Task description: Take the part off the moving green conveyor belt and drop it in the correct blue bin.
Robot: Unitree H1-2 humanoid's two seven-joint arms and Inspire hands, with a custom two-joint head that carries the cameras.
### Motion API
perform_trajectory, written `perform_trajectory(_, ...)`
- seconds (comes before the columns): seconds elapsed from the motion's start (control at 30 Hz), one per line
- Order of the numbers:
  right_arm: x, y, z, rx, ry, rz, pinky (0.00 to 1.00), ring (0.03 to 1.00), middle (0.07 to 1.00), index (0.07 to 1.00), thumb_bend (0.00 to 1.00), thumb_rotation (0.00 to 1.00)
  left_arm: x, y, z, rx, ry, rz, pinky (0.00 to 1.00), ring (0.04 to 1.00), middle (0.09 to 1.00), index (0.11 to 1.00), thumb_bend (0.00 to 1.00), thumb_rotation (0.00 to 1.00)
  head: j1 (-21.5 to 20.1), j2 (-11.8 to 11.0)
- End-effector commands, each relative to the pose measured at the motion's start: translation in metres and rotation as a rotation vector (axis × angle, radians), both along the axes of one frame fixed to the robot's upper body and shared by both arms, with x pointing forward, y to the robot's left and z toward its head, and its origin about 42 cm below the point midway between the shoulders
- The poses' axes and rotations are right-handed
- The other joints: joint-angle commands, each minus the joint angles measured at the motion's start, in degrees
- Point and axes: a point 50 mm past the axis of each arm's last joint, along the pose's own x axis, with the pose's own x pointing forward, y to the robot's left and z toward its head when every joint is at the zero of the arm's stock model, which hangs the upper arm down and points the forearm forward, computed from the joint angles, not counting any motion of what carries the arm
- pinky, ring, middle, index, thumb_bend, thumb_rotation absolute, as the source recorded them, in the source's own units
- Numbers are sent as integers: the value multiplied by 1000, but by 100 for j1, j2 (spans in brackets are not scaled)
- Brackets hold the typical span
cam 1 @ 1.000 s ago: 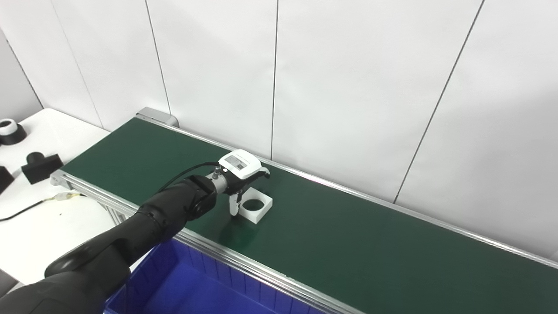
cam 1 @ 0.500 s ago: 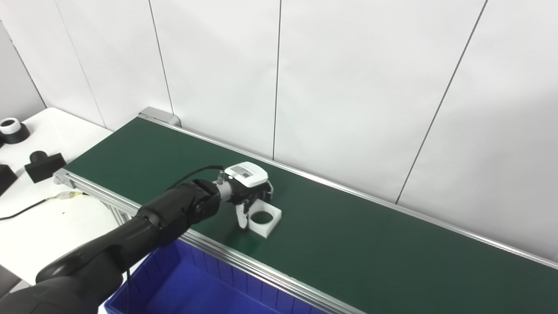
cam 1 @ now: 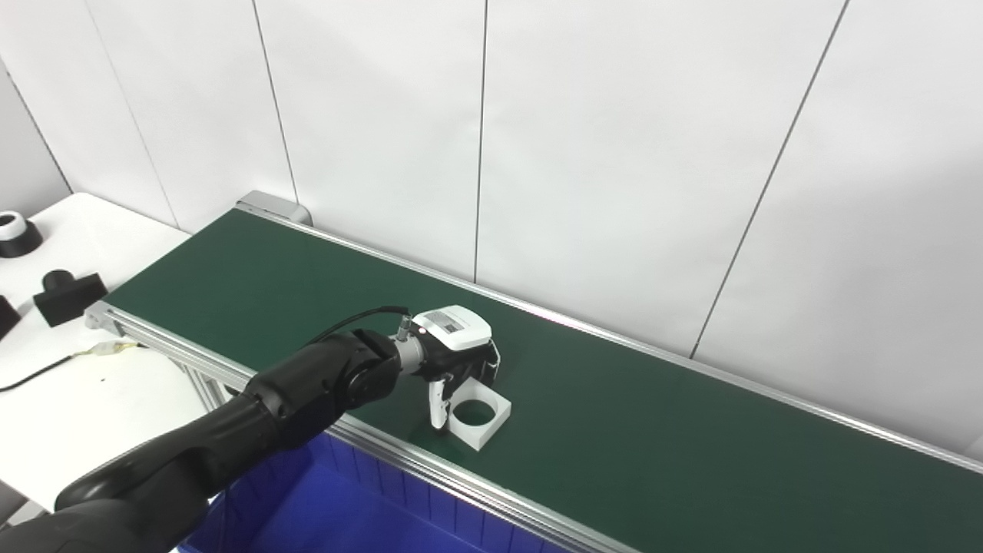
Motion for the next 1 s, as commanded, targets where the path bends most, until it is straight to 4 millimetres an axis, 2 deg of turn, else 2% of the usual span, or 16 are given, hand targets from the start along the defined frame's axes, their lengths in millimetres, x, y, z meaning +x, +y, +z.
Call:
perform_trajectory(0.0, 4, 2, 12, 29, -57, 0, 857, 904, 912, 980, 775, 519, -10, -5, -7, -1, 51, -33, 549, 520, 506, 475, 521, 0, -9, 7)
perform_trajectory(0.1, 4, 1, 12, 27, -56, 0, 855, 900, 909, 977, 780, 519, -11, -9, 0, -17, 25, -40, 621, 561, 527, 461, 519, 0, -21, 23)
perform_trajectory(0.33, 4, -1, 11, 15, -53, 0, 844, 896, 909, 976, 792, 539, -19, -23, 34, -98, -63, -69, 655, 513, 485, 493, 522, 0, -65, 43)
perform_trajectory(0.5, 5, -1, 11, 12, -55, 4, 839, 892, 907, 974, 783, 535, -27, -33, 66, -171, -124, -99, 504, 445, 487, 503, 504, 0, -147, 73)
perform_trajectory(0.57, 5, -1, 11, 11, -53, 4, 839, 892, 907, 973, 784, 531, -32, -37, 77, -183, -146, -105, 499, 442, 487, 504, 504, 0, -157, 76)
perform_trajectory(0.63, 6, 0, 11, 8, -54, 6, 834, 891, 908, 971, 784, 528, -37, -41, 89, -182, -161, -109, 591, 467, 488, 492, 504, 0, -187, 94)
perform_trajectory(0.7, 6, 0, 11, 8, -54, 4, 830, 890, 906, 969, 786, 523, -42, -44, 98, -185, -168, -113, 610, 475, 487, 488, 504, 0, -217, 119)
perform_trajectory(0.93, 6, 1, 12, 5, -60, 2, 815, 885, 898, 964, 813, 539, -70, -50, 114, -233, -184, -134, 538, 469, 464, 500, 504, 0, -304, 221)
perform_trajectory(0.97, 6, 1, 12, 6, -61, 2, 813, 883, 897, 963, 815, 540, -75, -51, 114, -236, -185, -138, 535, 470, 460, 502, 504, 0, -350, 295)
